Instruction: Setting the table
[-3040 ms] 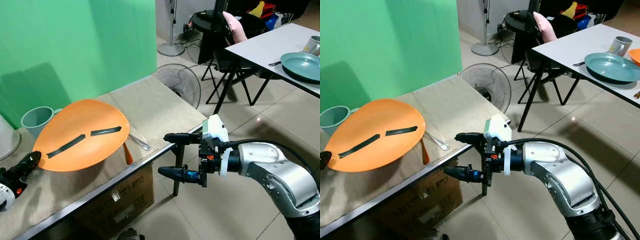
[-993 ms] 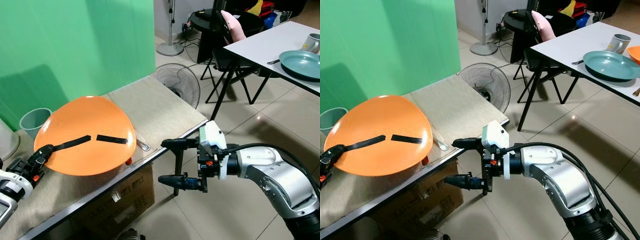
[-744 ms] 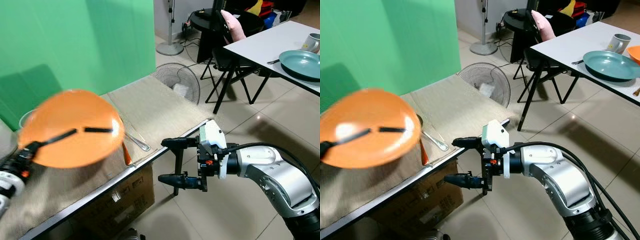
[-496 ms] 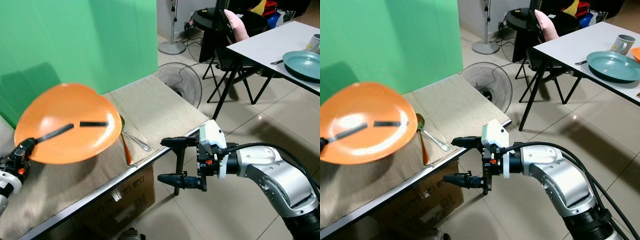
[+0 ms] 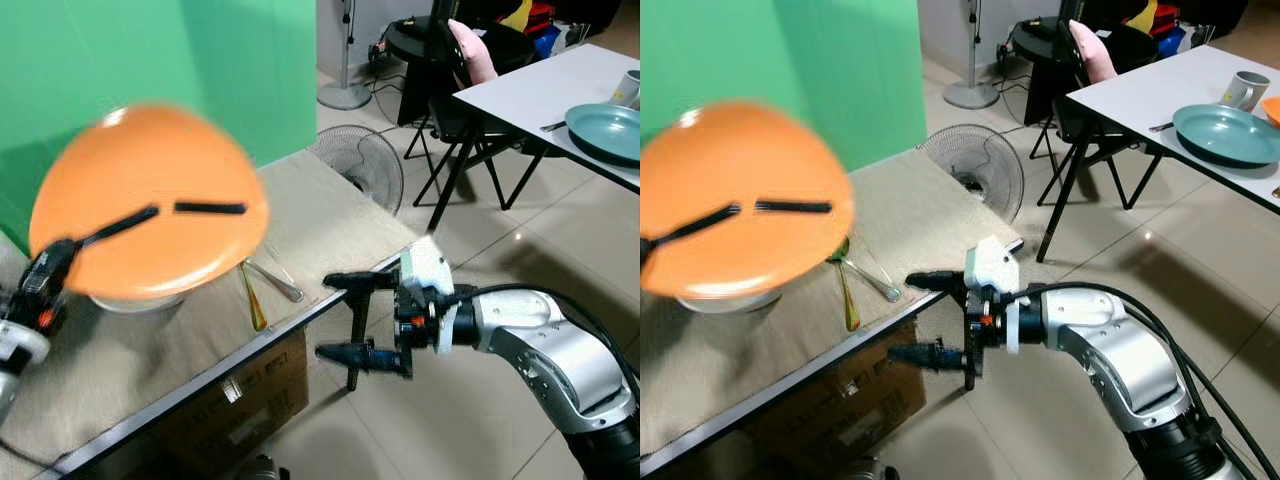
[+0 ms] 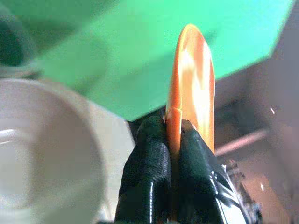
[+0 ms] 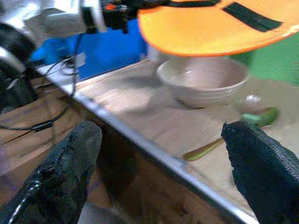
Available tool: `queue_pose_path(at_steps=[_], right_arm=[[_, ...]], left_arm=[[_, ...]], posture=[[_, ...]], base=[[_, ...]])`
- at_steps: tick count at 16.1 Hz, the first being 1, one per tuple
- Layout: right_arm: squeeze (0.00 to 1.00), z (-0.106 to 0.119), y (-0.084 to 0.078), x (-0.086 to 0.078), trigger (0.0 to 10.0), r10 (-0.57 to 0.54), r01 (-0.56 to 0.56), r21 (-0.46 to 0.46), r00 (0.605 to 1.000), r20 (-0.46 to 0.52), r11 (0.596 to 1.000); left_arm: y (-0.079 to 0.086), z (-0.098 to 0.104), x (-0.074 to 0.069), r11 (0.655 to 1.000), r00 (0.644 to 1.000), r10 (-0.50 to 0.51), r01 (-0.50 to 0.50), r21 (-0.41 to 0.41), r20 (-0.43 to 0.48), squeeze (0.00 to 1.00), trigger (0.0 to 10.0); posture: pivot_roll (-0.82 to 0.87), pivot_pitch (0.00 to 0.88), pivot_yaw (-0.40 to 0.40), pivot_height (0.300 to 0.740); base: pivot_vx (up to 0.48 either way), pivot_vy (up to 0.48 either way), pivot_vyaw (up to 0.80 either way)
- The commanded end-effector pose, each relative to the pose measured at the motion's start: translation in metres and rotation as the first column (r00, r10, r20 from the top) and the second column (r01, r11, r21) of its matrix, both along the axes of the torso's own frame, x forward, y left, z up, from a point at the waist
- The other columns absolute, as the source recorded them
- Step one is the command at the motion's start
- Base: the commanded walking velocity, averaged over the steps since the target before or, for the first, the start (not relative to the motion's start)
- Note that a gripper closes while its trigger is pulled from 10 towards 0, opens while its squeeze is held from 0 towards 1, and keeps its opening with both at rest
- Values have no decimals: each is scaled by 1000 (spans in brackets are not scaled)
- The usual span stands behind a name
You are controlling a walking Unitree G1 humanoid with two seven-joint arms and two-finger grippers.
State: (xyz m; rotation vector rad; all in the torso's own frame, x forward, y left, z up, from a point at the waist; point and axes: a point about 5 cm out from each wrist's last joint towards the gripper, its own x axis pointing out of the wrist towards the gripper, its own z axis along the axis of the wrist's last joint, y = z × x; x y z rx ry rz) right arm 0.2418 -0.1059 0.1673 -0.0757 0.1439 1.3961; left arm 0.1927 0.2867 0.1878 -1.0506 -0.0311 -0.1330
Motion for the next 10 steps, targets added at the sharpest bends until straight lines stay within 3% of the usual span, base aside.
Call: queue_pose_path(at_steps=[1, 3, 4, 5, 7, 9, 10], right_arm=[[0, 4, -6, 10, 10000, -115, 115, 22, 993, 4, 993], [0, 4, -9, 18, 10000, -297, 296, 57, 955, 3, 953], [0, 5, -9, 19, 10000, -339, 338, 78, 941, -3, 938], [0, 10, -10, 22, 10000, -463, 462, 148, 886, -28, 875], [0, 13, -18, 24, 10000, -639, 636, 197, 767, -58, 746], [0, 13, -25, 27, 10000, -735, 733, 210, 673, -82, 648], [0, 13, -33, 28, 10000, -783, 786, 226, 609, -125, 575]], left_arm=[[-21, 19, 9, 996, 996, -58, 53, 72, 64, 0, 0], [-42, 26, 22, 985, 997, -48, 38, 167, 57, 0, 0], [-46, 28, 25, 985, 997, -38, 25, 173, 72, 0, 0], [-61, 38, 32, 980, 992, -17, -9, 201, 124, 0, 0], [-83, 43, 41, 981, 985, -15, -18, 193, 171, 0, 0], [-93, 41, 44, 987, 983, 1, -30, 158, 184, 0, 0], [-97, 40, 45, 982, 983, 6, -41, 182, 184, 0, 0]], posture=[[67, 0, 62, 740], [61, 0, 60, 740], [60, 0, 60, 740], [54, 0, 57, 740], [39, 0, 58, 740], [26, 0, 65, 740], [23, 0, 67, 740]], base=[[0, 0, 0], [0, 0, 0], [0, 0, 0], [0, 0, 0], [0, 0, -781], [0, 0, -788], [0, 0, -788]])
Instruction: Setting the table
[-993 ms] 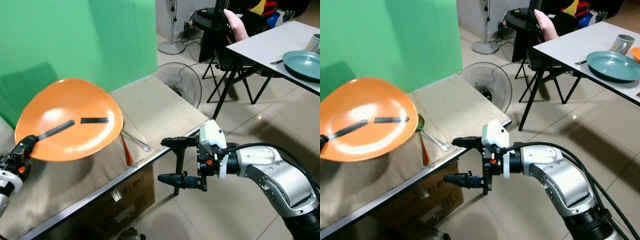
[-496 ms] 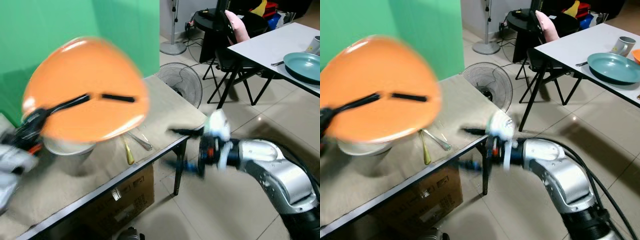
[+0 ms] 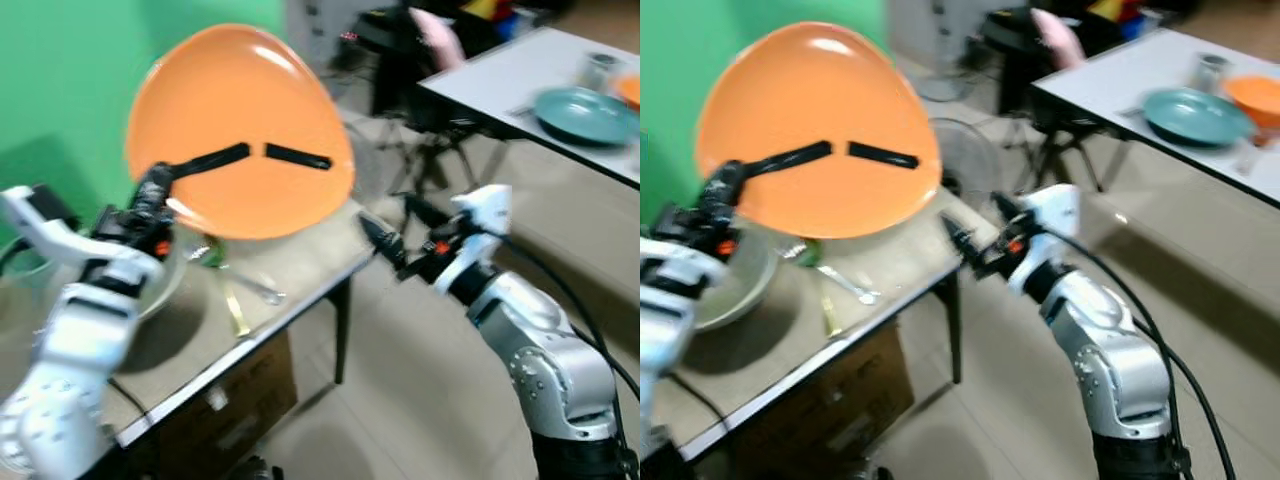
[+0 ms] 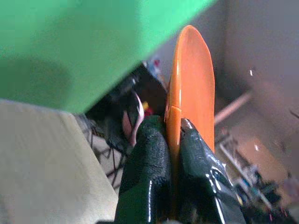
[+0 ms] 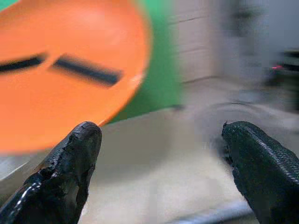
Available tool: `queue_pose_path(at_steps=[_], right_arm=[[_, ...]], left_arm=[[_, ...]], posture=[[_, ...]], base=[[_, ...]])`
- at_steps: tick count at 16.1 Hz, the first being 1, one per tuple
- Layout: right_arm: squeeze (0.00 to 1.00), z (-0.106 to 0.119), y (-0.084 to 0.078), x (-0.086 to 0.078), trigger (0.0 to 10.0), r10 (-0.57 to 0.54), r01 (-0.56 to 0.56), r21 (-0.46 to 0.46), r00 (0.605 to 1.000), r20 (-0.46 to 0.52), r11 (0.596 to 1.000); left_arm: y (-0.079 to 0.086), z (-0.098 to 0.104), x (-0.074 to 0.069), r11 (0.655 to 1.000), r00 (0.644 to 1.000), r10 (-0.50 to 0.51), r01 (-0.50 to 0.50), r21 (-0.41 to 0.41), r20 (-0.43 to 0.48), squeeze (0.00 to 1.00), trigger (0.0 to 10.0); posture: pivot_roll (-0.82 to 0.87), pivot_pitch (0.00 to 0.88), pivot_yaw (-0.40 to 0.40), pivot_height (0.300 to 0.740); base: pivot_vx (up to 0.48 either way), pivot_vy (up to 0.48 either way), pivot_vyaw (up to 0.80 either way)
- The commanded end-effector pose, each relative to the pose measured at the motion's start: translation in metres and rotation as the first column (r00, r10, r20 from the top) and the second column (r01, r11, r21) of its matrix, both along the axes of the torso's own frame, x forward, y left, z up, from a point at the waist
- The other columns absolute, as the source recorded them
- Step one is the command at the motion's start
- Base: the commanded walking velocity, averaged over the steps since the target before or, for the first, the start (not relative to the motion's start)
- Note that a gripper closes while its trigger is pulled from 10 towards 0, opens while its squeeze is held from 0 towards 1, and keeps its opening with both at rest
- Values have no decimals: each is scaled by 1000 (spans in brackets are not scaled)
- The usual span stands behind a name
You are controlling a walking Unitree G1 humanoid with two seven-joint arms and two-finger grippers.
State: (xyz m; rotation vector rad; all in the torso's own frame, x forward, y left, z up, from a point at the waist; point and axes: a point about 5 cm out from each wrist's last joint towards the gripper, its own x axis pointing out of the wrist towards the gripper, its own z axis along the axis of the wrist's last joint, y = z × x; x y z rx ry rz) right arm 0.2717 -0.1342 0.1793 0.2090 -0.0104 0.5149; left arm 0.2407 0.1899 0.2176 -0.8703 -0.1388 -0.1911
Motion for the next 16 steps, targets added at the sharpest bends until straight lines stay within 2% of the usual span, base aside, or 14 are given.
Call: queue_pose_path(at_steps=[1, 2, 4, 5, 6, 7, 10, 13, 15, 16], right_arm=[[0, 1, -10, -1, 10000, -81, 81, 32, 997, -16, 996], [0, 1, -12, -2, 10000, -97, 98, 43, 995, -21, 994], [0, 3, -16, -5, 10000, -146, 147, 44, 989, -20, 988], [0, 4, -16, -7, 10000, -153, 153, 30, 988, -11, 988], [0, 5, -16, -9, 10000, -159, 159, 15, 987, -5, 987], [0, 5, -15, -10, 10000, -172, 172, 6, 985, -7, 985], [0, 4, -11, -12, 10000, -187, 187, -39, 982, 9, 982], [0, 4, -8, -14, 10000, -195, 195, -44, 981, 3, 980], [0, 3, -12, -13, 10000, -238, 237, -55, 971, 0, 970], [0, 3, -13, -13, 10000, -248, 248, -58, 969, 1, 967]], left_arm=[[-3, 9, -2, 999, 998, 26, -28, 31, 63, 0, 0], [-4, 9, -2, 999, 997, 32, -34, 32, 67, 0, 0], [-14, 11, -2, 982, 993, 35, -56, 183, 114, 0, 0], [-17, 13, -2, 976, 989, 46, -74, 205, 137, 0, 784], [-19, 14, -1, 958, 987, 65, -102, 266, 144, 0, 8706], [-23, 15, -1, 925, 985, 60, -115, 361, 160, 0, 10000], [-32, 16, -1, 870, 982, 52, -133, 475, 181, 0, 10000], [-39, 8, 0, 834, 980, 63, -156, 530, 190, 0, 10000], [-41, 0, 1, 781, 980, 89, -181, 597, 180, 0, 10000], [-41, -1, 0, 774, 979, 94, -187, 605, 182, 0, 10000]], posture=[[19, 0, 70, 740], [16, 0, 72, 740], [3, 0, 74, 740], [-1, 0, 73, 740], [-5, 0, 68, 740], [-6, 0, 64, 740], [-11, 0, 57, 740], [-20, 0, 54, 740], [-25, 0, 54, 740], [-27, 0, 55, 740]], base=[[0, 0, -800], [0, 0, -800], [0, 0, -800], [0, 0, -800], [0, 0, -800], [0, 0, -800], [0, 0, -800], [0, 0, -800], [0, 0, -800], [0, 0, -800]])
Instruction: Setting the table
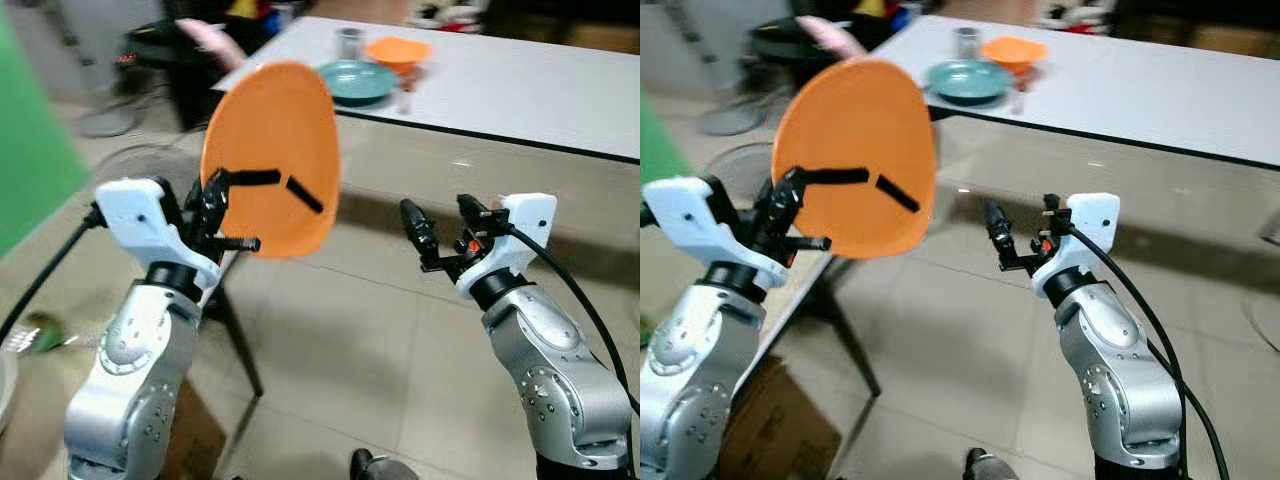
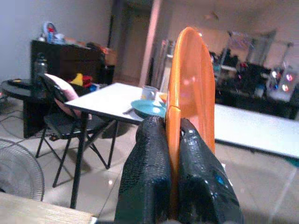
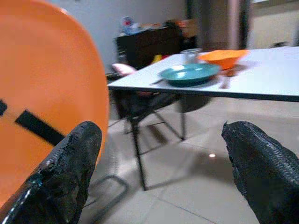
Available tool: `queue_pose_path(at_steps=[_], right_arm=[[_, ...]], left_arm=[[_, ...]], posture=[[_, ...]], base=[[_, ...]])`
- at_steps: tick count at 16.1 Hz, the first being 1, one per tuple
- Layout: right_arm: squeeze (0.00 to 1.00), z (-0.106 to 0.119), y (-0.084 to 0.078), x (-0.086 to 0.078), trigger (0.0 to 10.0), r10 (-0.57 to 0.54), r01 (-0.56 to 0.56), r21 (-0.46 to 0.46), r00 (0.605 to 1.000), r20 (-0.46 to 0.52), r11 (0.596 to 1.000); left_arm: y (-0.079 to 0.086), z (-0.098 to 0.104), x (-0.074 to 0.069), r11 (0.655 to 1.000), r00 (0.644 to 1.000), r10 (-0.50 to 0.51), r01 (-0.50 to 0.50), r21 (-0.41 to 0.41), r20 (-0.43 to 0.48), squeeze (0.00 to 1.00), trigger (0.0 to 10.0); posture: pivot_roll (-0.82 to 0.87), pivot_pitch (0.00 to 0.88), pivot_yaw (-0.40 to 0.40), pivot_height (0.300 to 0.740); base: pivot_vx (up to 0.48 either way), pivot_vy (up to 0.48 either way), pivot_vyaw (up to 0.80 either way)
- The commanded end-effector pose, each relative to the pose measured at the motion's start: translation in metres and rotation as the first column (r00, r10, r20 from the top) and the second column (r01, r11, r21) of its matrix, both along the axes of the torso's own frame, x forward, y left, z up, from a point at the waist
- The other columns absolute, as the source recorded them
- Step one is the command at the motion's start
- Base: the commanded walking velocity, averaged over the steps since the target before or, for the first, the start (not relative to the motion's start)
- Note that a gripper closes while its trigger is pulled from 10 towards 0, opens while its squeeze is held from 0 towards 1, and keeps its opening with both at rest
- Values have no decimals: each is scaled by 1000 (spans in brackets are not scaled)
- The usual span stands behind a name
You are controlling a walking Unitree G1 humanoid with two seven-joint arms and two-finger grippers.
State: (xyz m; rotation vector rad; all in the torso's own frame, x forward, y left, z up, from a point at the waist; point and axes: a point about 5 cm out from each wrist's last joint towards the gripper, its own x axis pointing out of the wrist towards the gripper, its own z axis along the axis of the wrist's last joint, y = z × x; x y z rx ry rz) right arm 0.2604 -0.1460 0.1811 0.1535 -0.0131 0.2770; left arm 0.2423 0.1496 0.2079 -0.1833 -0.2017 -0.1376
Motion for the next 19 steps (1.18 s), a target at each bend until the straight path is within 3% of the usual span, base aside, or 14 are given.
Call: queue_pose_path(at_steps=[1, 3, 12, 19], right_arm=[[0, 1, -2, -2, 10000, -21, 21, -7, 1000, 2, 1000], [0, 1, -2, -2, 10000, -23, 23, -14, 1000, 3, 1000], [0, 0, -2, -3, 10000, -43, 43, -31, 999, 2, 999], [0, -1, -5, -2, 10000, -61, 61, -40, 998, 4, 997]], left_arm=[[-2, 5, -1, 999, 999, 5, -6, 34, 43, 0, 10000], [-4, 3, -1, 999, 999, 1, -3, 46, 42, 0, 10000], [-11, -9, -1, 996, 1000, 14, -16, 89, 19, 0, 10000], [-10, -12, 2, 997, 999, 26, -28, 68, 21, 0, 10000]], posture=[[-29, 0, 54, 740], [-34, 0, 55, 740], [-42, 0, 56, 740], [-58, 0, 64, 740]], base=[[292, 0, -800], [292, 0, -800], [334, 0, 0], [354, 0, -747]])
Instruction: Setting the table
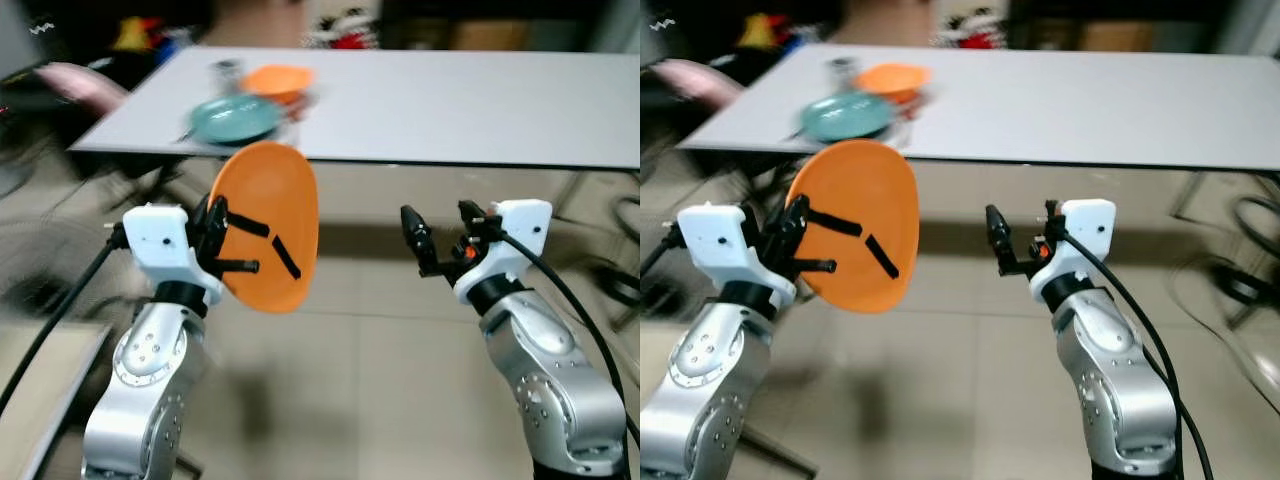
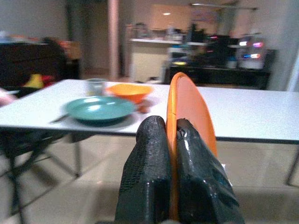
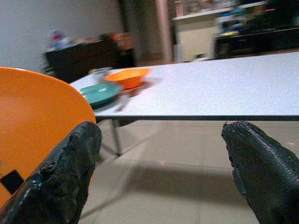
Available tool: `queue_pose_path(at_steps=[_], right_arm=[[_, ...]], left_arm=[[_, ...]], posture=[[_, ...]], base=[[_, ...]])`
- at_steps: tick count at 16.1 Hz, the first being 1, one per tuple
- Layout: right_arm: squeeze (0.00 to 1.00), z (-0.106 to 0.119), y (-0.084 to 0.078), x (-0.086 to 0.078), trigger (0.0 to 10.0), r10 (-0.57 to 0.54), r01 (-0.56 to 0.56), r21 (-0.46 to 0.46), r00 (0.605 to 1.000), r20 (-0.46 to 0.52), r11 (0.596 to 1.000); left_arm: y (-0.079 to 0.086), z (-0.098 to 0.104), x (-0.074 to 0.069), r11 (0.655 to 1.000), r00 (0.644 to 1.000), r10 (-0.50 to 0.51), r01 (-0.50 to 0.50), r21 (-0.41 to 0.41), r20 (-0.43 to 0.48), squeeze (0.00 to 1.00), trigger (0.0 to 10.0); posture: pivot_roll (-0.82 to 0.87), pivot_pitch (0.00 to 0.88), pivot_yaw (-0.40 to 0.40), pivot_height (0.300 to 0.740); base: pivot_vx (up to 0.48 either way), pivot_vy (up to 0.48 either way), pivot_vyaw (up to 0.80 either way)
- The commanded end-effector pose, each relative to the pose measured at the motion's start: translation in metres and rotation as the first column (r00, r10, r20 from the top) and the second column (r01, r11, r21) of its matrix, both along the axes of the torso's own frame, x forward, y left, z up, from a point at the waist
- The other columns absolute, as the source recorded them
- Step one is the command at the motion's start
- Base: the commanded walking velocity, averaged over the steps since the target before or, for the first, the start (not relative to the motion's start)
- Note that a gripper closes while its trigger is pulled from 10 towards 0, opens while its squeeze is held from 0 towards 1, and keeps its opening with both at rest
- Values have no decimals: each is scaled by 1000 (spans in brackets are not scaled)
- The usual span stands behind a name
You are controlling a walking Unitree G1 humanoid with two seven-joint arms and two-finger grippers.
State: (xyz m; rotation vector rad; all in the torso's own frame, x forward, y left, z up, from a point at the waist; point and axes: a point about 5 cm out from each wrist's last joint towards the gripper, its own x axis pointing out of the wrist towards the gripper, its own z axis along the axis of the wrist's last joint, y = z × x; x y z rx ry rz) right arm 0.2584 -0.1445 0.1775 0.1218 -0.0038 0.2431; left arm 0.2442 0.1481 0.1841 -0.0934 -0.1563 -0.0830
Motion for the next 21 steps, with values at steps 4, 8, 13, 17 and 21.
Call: queue_pose_path(at_steps=[4, 8, 13, 17, 21], right_arm=[[0, 3, -8, 1, 10000, -36, 36, -6, 999, 11, 999], [0, 2, -8, 2, 10000, -37, 37, -9, 999, 13, 999], [0, 3, -8, 5, 10000, -30, 30, -13, 999, 20, 999], [0, 4, -6, 7, 10000, -12, 12, -3, 1000, 26, 1000], [0, 5, -6, 9, 10000, -16, 17, -1, 999, 30, 1000]], left_arm=[[-9, 13, 4, 999, 997, -37, 37, 0, 68, 0, 10000], [-2, 13, 6, 1000, 998, -12, 11, 5, 68, 0, 10000], [3, 11, 10, 999, 997, 26, -24, -22, 66, 0, 10000], [6, 10, 10, 999, 997, 37, -36, -20, 62, 0, 10000], [7, 10, 11, 999, 997, 39, -38, -24, 63, 0, 10000]], posture=[[-60, 0, 67, 740], [-56, 0, 69, 740], [-54, 0, 66, 740], [-50, 0, 67, 740], [-51, 0, 73, 740]], base=[[353, 0, -777], [355, 0, 0], [378, 0, 0], [391, 0, 0], [395, 0, 0]])
